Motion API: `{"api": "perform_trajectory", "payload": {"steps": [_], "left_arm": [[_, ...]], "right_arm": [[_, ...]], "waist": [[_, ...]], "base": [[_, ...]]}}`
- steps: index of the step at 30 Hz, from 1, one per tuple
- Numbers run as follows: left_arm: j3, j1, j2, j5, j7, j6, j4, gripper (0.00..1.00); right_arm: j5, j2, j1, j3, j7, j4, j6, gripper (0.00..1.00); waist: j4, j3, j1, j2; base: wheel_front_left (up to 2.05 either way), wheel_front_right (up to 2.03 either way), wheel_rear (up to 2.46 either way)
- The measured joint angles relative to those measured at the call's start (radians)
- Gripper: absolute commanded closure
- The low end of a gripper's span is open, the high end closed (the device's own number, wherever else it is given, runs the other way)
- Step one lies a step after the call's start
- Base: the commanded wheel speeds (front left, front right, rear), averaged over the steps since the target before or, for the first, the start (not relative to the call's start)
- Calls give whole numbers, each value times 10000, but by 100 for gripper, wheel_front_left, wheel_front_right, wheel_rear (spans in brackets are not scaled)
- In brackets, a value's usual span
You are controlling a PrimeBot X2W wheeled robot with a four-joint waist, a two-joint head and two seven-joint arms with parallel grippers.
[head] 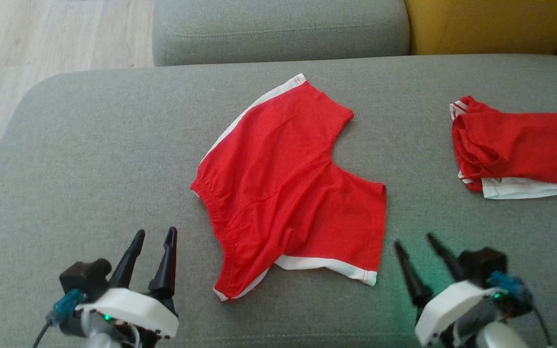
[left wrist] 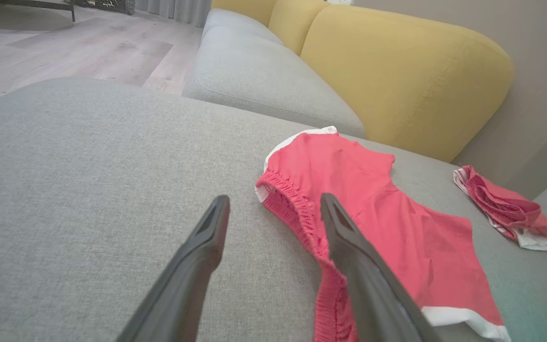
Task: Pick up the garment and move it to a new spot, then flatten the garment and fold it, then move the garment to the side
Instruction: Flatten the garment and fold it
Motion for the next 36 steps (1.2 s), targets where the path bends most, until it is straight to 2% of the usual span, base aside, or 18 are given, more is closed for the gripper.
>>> {"api": "perform_trajectory", "payload": {"steps": [12, 25, 26, 27, 28, 36], "left_arm": [[138, -57, -184, 453, 0, -380, 589, 0], [-104, -450, -217, 614, 0, -650, 1016, 0], [-105, -476, -217, 614, 0, -652, 1022, 0], [-107, -489, -217, 614, 0, -669, 1030, 0], [-111, -493, -217, 614, 0, -681, 1041, 0], [-171, -531, -213, 639, 0, -731, 1246, 0]], "right_arm": [[859, -326, 173, 1476, 1540, 533, 0, 0], [859, -290, -728, 2192, 1511, 1645, 0, 0], [867, -286, -784, 2245, 1507, 1708, 0, 19], [895, -286, -838, 2286, 1476, 1758, 0, 63], [945, -284, -910, 2311, 1444, 1835, 0, 100], [1022, -297, -1199, 2466, 1162, 2282, 0, 100]], "waist": [[184, 199, 0, 0], [446, 535, 0, 0], [455, 558, 0, 0], [464, 576, 0, 0], [471, 593, 0, 0], [474, 642, 0, 0]], "base": [[0, 0, 0], [0, 0, 0], [0, 0, 0], [0, 0, 0], [0, 0, 0], [0, 0, 0]]}}
